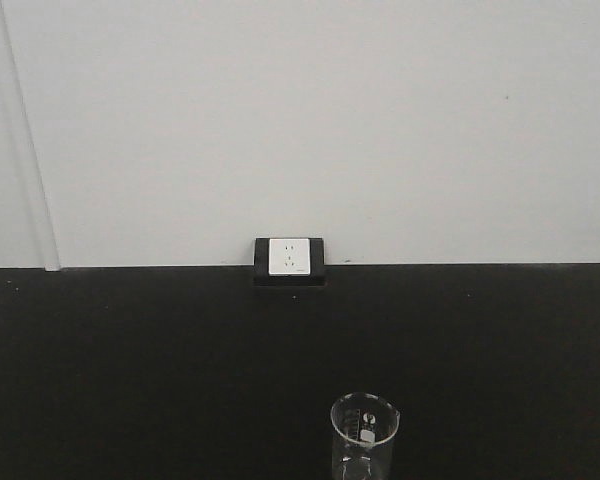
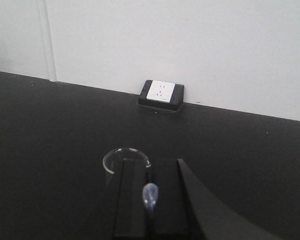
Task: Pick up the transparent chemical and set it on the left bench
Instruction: 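Hold the dropper in the right gripper and raise the arm clear, then drive the base to the bench with the white trays, holding the dropper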
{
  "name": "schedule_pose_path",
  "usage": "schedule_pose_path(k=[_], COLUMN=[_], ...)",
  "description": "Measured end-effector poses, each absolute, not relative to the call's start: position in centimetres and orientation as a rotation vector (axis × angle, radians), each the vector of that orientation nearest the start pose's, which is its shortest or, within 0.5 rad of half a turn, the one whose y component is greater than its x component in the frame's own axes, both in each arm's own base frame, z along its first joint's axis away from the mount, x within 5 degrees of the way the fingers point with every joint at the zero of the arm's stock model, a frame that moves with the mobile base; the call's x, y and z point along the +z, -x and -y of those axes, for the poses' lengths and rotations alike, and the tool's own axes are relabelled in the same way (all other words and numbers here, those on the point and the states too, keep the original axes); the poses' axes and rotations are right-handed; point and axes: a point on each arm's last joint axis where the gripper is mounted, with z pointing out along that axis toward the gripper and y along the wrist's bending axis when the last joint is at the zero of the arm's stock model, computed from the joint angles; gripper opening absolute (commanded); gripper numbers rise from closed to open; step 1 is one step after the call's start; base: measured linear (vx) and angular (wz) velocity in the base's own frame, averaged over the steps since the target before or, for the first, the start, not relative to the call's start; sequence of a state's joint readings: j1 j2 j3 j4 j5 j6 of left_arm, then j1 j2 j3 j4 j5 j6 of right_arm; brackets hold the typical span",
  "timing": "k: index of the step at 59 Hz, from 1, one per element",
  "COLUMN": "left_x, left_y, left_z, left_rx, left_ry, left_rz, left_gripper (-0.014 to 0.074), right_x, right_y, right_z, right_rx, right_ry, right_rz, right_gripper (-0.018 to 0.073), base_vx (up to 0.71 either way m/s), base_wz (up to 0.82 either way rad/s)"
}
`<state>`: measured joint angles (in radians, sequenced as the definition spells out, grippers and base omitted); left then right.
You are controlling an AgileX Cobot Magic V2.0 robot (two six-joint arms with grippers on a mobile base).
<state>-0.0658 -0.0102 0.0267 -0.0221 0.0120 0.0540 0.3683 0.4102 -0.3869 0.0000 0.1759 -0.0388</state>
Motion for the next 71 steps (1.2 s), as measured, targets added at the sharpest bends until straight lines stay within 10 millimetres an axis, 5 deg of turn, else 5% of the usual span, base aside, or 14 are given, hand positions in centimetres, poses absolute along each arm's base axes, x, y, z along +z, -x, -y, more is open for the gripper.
schedule_pose_path(k=[71], left_x=[20.36], left_y=[-5.65], left_z=[0.38], left_rx=[-0.027], left_ry=[-0.074], left_rz=[-1.51], left_gripper=[-0.0003], right_x=[29.87], right_y=[-8.93], right_z=[-3.44], right_rx=[0.247], right_ry=[0.342], right_rz=[-1.654], right_gripper=[-0.0003], base_vx=[-0.26], base_wz=[0.17])
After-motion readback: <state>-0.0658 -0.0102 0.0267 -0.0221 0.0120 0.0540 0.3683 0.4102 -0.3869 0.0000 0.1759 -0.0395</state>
